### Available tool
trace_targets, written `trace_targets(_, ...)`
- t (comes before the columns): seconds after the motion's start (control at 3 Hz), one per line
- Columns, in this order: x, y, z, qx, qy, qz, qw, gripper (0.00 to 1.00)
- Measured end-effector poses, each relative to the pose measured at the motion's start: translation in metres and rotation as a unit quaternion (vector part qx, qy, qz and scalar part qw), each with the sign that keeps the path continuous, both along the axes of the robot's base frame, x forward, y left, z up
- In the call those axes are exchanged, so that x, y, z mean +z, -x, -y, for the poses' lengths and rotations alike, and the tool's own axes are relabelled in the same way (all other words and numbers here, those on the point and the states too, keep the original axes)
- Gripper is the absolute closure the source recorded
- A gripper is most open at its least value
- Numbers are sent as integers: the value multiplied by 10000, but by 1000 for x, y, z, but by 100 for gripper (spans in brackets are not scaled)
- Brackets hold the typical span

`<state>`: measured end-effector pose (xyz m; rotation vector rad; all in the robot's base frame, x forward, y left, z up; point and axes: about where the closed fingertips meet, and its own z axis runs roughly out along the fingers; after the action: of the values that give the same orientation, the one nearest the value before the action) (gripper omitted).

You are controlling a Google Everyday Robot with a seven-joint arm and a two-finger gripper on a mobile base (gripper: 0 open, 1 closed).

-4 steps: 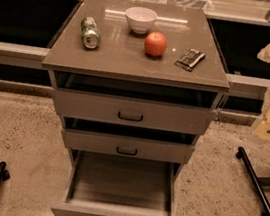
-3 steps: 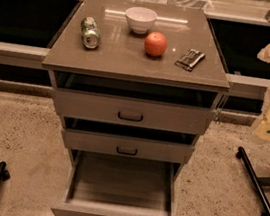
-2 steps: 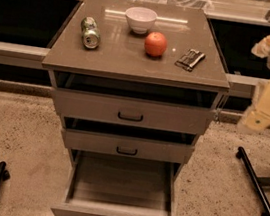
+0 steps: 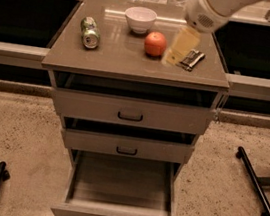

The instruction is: Place green can into bottom drawer

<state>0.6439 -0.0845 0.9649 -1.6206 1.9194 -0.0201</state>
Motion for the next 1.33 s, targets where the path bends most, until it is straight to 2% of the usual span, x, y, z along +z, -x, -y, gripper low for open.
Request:
trace_targets(0.33,-10,-59,-64,246,-349,509,9978,0)
trace_targets(0.67,-11,-71,-74,261,-450,648,9965,0)
trace_targets(1.0,-11,-70,-74,266,-443,636,9966,0)
trace_targets(1.33,-17,-96,-96,216,-771,755,9939,0)
